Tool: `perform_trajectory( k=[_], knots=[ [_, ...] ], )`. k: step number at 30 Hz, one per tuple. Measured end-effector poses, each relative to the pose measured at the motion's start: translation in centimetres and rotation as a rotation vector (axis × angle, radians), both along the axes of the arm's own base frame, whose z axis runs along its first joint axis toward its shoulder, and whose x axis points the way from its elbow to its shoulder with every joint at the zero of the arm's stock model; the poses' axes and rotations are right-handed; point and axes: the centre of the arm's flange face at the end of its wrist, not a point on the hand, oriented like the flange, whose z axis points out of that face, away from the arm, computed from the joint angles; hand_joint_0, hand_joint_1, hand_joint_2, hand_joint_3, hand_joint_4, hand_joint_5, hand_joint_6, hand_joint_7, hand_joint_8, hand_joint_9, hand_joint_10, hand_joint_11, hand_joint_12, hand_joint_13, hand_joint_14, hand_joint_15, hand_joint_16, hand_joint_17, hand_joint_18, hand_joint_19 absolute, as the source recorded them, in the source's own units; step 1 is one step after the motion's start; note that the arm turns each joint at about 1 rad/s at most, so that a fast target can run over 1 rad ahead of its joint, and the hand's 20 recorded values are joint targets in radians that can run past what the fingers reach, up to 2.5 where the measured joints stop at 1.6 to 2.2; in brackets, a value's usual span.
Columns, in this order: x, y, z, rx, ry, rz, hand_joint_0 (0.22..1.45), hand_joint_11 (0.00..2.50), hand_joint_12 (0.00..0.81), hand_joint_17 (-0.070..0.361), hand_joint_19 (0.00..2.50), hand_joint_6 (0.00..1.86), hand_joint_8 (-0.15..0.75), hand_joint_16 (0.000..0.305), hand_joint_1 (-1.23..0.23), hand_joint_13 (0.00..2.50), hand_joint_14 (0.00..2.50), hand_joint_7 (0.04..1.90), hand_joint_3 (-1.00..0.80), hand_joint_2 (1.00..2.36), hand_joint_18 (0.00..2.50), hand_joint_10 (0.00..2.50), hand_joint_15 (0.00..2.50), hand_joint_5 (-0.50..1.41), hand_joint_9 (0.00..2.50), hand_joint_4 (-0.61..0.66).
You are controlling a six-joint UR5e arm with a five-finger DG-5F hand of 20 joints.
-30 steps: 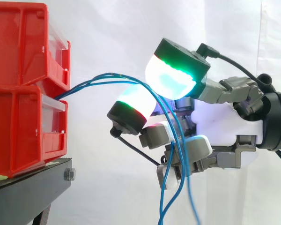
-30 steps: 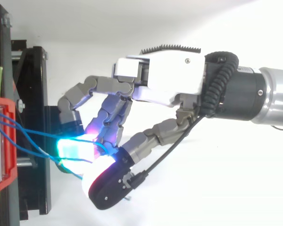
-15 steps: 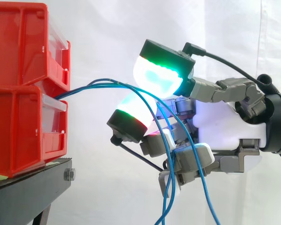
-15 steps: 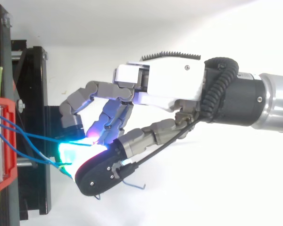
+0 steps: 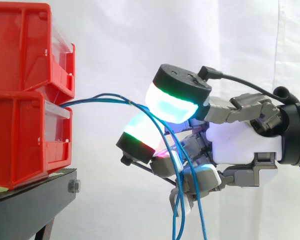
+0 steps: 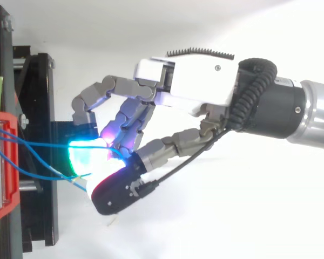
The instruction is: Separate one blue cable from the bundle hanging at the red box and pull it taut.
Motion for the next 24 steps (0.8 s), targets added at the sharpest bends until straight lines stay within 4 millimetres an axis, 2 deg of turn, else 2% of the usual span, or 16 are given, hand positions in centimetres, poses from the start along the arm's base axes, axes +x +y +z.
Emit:
perform_trajectory(
  k=[3,7,10,17,24],
  knots=[
    [-0.1,0.0,-0.1,-0.01,0.006,-0.004,0.54,1.11,0.425,0.122,0.74,0.86,0.351,0.054,-0.55,1.21,0.03,1.11,-0.5,1.0,0.97,0.02,1.07,-0.19,1.05,0.14],
    [-0.2,-0.1,-0.1,-0.024,0.02,-0.005,0.56,1.11,0.418,0.119,0.76,0.86,0.342,0.053,-0.52,1.21,0.03,1.11,-0.5,1.0,0.96,0.02,1.07,-0.19,1.05,0.14],
    [-0.3,-0.1,-0.2,-0.029,0.027,-0.004,0.61,1.11,0.413,0.116,0.76,0.86,0.341,0.052,-0.58,1.2,0.03,1.14,-0.49,1.0,0.95,0.02,1.07,-0.19,1.05,0.14],
    [-0.6,-0.1,-0.1,-0.035,0.051,-0.003,0.62,1.13,0.411,0.117,0.76,0.86,0.337,0.052,-0.74,1.2,0.03,1.16,-0.3,1.01,0.95,0.02,1.07,-0.19,1.04,0.12],
    [-1.0,-0.2,0.8,-0.041,0.065,-0.003,0.65,1.11,0.409,0.117,0.74,0.88,0.331,0.052,-0.83,1.19,0.03,1.14,-0.31,1.01,0.95,0.02,1.06,-0.2,1.0,0.11]
  ],
)
